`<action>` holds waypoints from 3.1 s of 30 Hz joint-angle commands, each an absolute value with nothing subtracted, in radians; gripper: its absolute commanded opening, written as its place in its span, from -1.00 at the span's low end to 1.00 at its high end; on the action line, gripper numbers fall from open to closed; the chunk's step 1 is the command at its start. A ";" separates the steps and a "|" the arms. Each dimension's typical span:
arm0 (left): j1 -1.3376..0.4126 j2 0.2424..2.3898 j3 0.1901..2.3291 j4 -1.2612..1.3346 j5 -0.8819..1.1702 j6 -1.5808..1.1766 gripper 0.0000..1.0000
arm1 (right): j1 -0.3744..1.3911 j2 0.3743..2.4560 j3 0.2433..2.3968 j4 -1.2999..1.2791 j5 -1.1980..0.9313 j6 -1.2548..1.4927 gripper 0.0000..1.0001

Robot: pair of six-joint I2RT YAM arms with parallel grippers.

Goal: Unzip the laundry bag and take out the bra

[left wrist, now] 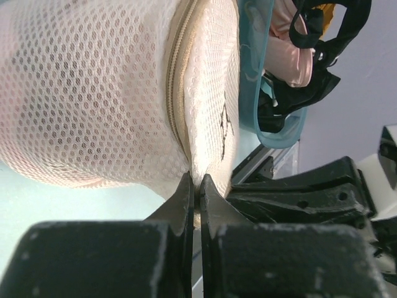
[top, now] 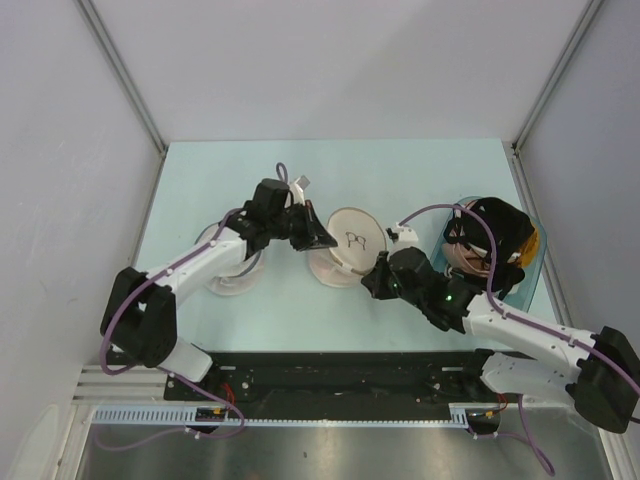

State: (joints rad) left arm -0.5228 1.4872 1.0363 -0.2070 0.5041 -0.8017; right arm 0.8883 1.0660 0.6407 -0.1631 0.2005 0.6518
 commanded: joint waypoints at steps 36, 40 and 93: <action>-0.618 1.334 0.914 -0.140 0.477 -0.928 0.77 | 0.989 1.071 0.629 -0.144 0.275 0.923 -1.00; -0.634 1.386 0.902 -0.074 0.474 -0.940 0.53 | 0.989 1.052 0.627 -0.153 0.278 0.925 -1.00; -0.591 1.190 0.999 -0.254 0.423 -0.804 0.67 | 0.980 1.086 0.672 -0.104 0.291 1.009 -1.00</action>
